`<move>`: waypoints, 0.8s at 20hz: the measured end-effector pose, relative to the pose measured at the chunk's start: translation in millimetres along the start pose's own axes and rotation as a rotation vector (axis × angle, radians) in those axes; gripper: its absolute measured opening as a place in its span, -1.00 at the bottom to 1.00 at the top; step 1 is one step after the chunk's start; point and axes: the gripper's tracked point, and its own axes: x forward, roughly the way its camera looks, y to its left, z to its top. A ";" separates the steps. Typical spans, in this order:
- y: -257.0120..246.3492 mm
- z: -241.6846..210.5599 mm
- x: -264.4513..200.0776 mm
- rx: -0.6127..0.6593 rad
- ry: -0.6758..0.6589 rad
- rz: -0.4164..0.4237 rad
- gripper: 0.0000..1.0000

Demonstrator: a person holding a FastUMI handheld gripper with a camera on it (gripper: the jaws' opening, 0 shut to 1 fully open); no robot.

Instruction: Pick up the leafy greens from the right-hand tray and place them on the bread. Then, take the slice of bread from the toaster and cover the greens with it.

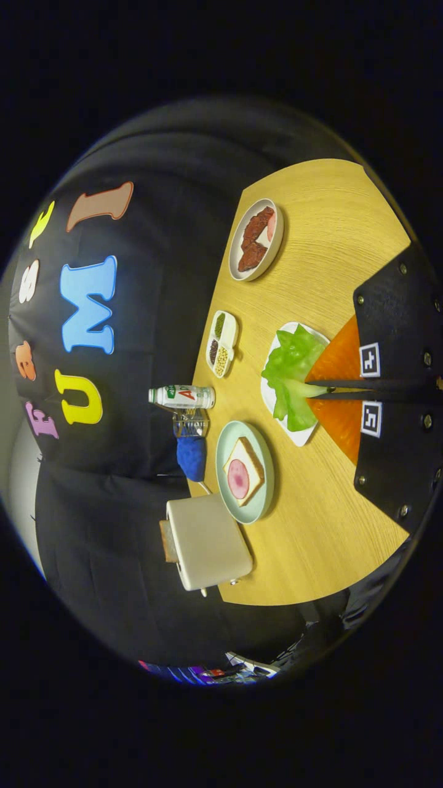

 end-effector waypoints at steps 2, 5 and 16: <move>11.2 12.1 -4.5 -0.013 -0.029 0.013 -1.00; 33.1 29.8 -6.7 -0.009 -0.079 0.048 -1.00; 115.2 87.5 66.8 0.057 -0.135 0.197 -1.00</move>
